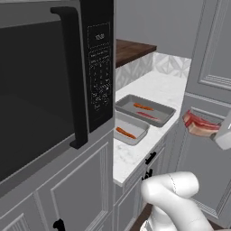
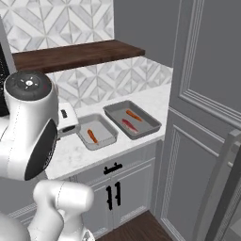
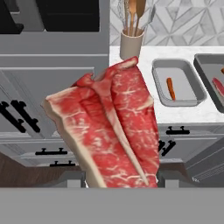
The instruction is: Place one carrot and one steak in each tupperware on the nearby counter, to pack two identical lunches.
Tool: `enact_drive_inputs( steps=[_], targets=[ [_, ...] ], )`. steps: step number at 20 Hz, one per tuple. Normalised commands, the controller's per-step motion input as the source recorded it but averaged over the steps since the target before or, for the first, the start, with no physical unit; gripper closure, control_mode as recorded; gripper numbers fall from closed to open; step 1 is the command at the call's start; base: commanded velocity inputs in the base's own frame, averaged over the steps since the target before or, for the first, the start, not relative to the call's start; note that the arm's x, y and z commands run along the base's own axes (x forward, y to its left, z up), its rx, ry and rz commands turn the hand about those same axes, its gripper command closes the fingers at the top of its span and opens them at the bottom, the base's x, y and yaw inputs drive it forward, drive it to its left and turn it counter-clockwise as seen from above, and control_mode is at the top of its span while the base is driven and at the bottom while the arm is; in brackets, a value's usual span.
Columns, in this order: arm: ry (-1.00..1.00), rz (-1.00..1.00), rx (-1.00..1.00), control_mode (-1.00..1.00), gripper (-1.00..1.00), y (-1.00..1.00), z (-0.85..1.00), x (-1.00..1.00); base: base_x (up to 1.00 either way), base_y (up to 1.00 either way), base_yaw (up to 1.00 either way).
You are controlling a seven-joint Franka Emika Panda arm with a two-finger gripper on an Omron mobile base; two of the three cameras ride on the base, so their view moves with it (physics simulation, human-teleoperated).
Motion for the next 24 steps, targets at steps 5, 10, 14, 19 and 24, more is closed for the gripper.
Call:
enact_drive_inputs(
  steps=[5,10,14,19,24],
  targets=[
    [0.0,0.0,0.0,1.0,1.0,0.0,0.0,0.0,0.66,0.0,0.0],
    [0.06,0.02,-0.02,-1.0,1.0,-0.12,-0.28,0.8,0.0,0.0,0.0],
    [0.15,0.09,0.09,-1.0,1.0,-0.2,-0.65,1.0,0.0,0.0,0.0],
    [0.18,0.17,0.09,-1.0,1.0,0.01,-0.77,1.0,0.0,0.0,0.0],
    [0.02,0.02,0.02,-1.0,1.0,0.24,-0.53,1.0,0.0,0.0,0.0]
  ],
)
